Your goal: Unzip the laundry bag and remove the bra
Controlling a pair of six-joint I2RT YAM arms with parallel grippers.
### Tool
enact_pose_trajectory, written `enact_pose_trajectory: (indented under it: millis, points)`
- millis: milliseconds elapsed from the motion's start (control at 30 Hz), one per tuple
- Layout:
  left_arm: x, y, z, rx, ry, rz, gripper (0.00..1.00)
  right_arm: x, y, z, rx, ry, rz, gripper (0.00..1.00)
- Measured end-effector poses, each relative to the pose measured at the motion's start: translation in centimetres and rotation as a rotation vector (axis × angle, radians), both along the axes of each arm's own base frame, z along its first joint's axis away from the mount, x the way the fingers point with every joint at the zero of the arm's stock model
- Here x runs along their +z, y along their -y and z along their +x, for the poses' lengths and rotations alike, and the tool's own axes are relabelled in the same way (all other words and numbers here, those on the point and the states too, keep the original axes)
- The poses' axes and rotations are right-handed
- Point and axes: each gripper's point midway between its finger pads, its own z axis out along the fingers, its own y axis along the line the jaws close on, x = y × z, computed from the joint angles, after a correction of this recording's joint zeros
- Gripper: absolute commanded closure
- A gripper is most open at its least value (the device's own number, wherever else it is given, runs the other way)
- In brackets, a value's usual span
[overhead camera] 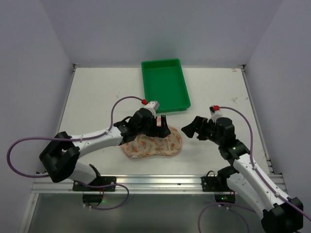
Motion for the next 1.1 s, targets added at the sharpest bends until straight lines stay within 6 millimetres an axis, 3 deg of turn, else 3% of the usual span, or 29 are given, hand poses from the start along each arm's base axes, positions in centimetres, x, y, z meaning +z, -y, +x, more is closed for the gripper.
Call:
enact_pose_trajectory:
  millis: [167,300,367,467,567,667,833,967,1100]
  points:
    - [3.2,-2.6,0.2,0.090,0.064,0.017,0.00,-1.2,-0.5,-0.5,0.005,-0.038,-0.006,0.02]
    - [4.9,-6.4,-0.2,0.205,0.109,0.051,0.00,-2.5,-2.4,-1.8,0.067,-0.091,-0.027,0.03]
    - [4.1,-8.5,-0.9,0.253,0.106,0.085,0.00,-3.4,-3.7,-2.7,0.118,-0.127,-0.050,0.03]
    - [1.1,-11.8,-2.4,0.315,0.064,0.170,0.00,-4.4,-5.7,-3.6,0.183,-0.170,-0.095,0.03]
    - [-2.3,-14.5,-3.6,0.366,0.006,0.262,0.00,-4.0,-7.5,-3.7,0.223,-0.169,-0.120,0.03]
    - [-4.3,-16.3,-4.0,0.402,-0.030,0.315,0.00,-3.2,-9.1,-2.9,0.240,-0.149,-0.121,0.03]
    - [-5.9,-15.3,-2.4,0.390,-0.032,0.319,0.00,-4.5,-9.7,-1.9,0.218,-0.176,-0.150,0.03]
    - [-6.2,-12.6,-1.0,0.318,-0.012,0.268,0.00,-4.6,-9.2,-1.9,0.194,-0.176,-0.157,0.03]
    - [-5.7,-9.5,0.3,0.238,0.011,0.225,0.00,-3.3,-7.8,-2.2,0.162,-0.128,-0.155,0.03]
